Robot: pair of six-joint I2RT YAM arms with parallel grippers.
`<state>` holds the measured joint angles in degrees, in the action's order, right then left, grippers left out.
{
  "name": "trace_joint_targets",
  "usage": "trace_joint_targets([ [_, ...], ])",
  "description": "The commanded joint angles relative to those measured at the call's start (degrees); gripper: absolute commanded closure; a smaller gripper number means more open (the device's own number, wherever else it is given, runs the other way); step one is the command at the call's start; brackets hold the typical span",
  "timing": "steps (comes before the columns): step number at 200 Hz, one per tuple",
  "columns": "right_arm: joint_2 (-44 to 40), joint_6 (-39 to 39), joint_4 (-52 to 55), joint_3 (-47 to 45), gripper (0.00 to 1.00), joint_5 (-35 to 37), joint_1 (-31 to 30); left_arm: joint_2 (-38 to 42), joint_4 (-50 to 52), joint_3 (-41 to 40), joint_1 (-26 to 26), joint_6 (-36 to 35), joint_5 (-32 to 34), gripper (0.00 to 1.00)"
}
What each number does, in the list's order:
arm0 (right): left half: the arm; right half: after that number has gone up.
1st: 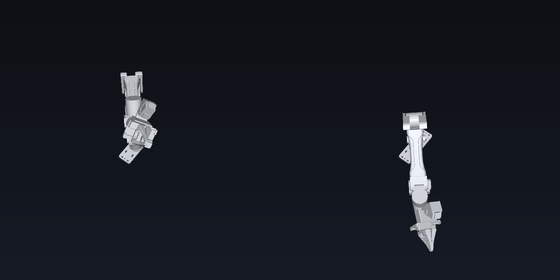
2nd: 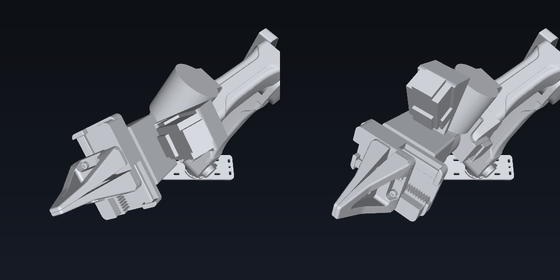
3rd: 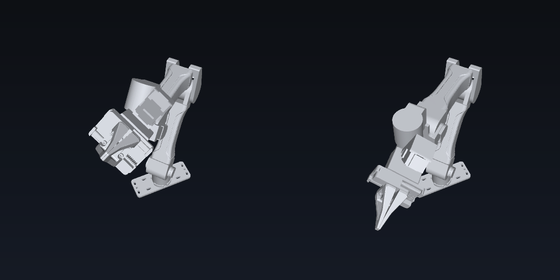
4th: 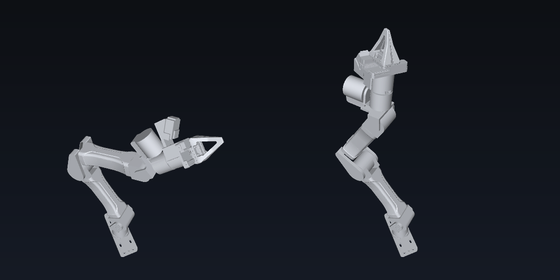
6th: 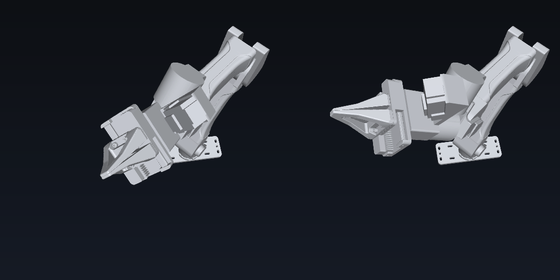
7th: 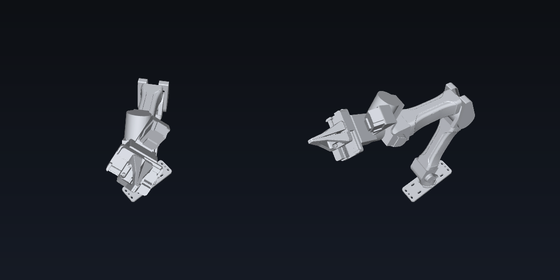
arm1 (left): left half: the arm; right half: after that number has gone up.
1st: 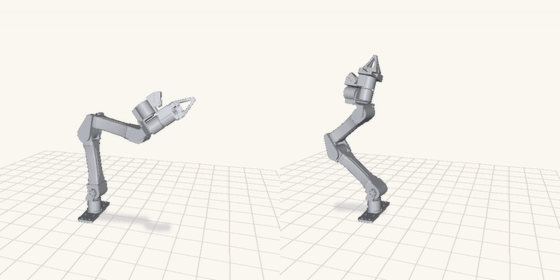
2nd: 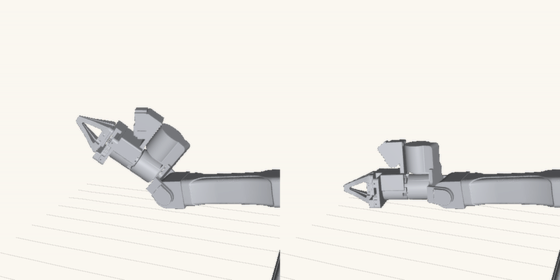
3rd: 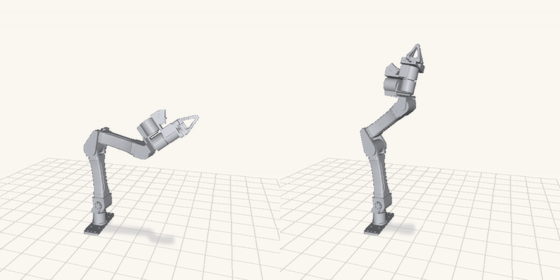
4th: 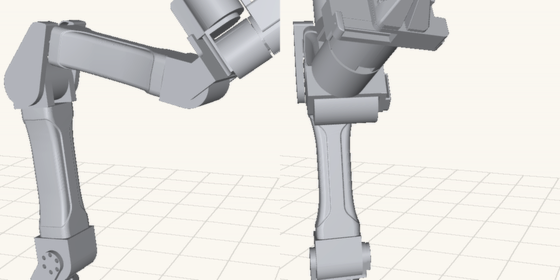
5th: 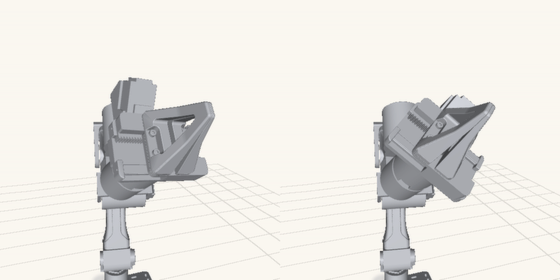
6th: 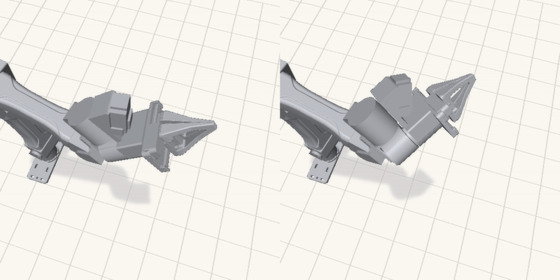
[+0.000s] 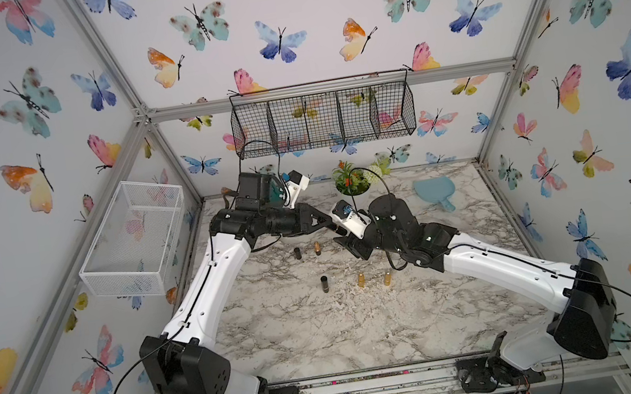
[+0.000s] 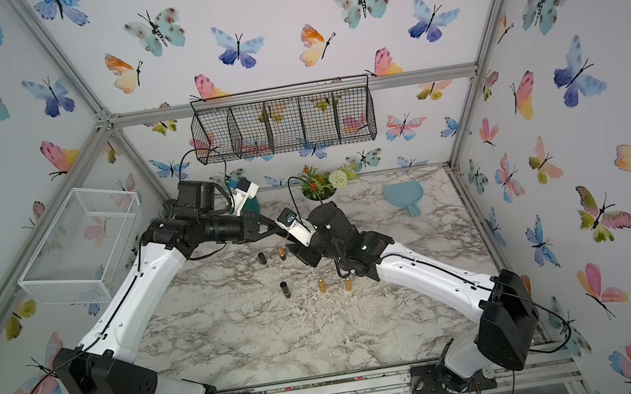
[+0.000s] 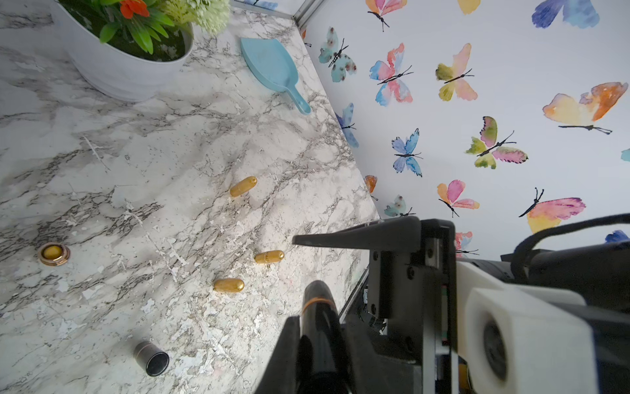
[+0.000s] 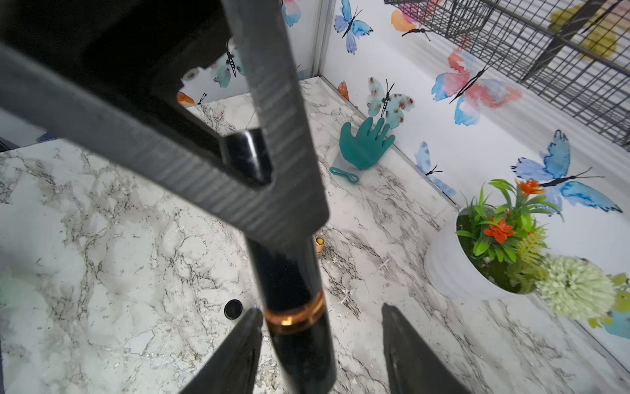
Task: Open the lipstick cap
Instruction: Open the cover of the lipstick.
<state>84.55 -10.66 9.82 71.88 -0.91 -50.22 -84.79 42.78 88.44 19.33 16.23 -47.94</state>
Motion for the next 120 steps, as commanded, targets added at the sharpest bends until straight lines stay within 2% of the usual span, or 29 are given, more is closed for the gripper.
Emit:
trace_joint_targets([
  [1, 0.7, -0.6, 0.4, 2.3, 0.46, -2.2, 0.3, 1.1, 1.0, -0.4, -0.8, -1.4, -1.8, 0.85],
  [19, 1.0, -0.6, 1.2, 2.9, 0.52, -2.5, 0.3, 0.8, 1.2, -0.3, -1.0, -1.5, -1.1, 0.86],
  [62, 0.8, -0.6, 1.4, 2.9, 0.73, -3.2, 0.3, -0.3, 1.4, -0.3, -1.1, -1.5, -1.4, 0.87],
  [94, 0.8, -0.7, 1.1, 2.8, 0.82, -4.1, 0.3, -0.8, 1.5, 0.0, -1.1, -1.6, -1.1, 0.88],
  [120, 0.2, -1.2, 1.2, 2.2, 0.97, -4.2, 0.3, -1.5, 1.7, 0.3, -1.5, -1.8, -0.5, 0.89],
])
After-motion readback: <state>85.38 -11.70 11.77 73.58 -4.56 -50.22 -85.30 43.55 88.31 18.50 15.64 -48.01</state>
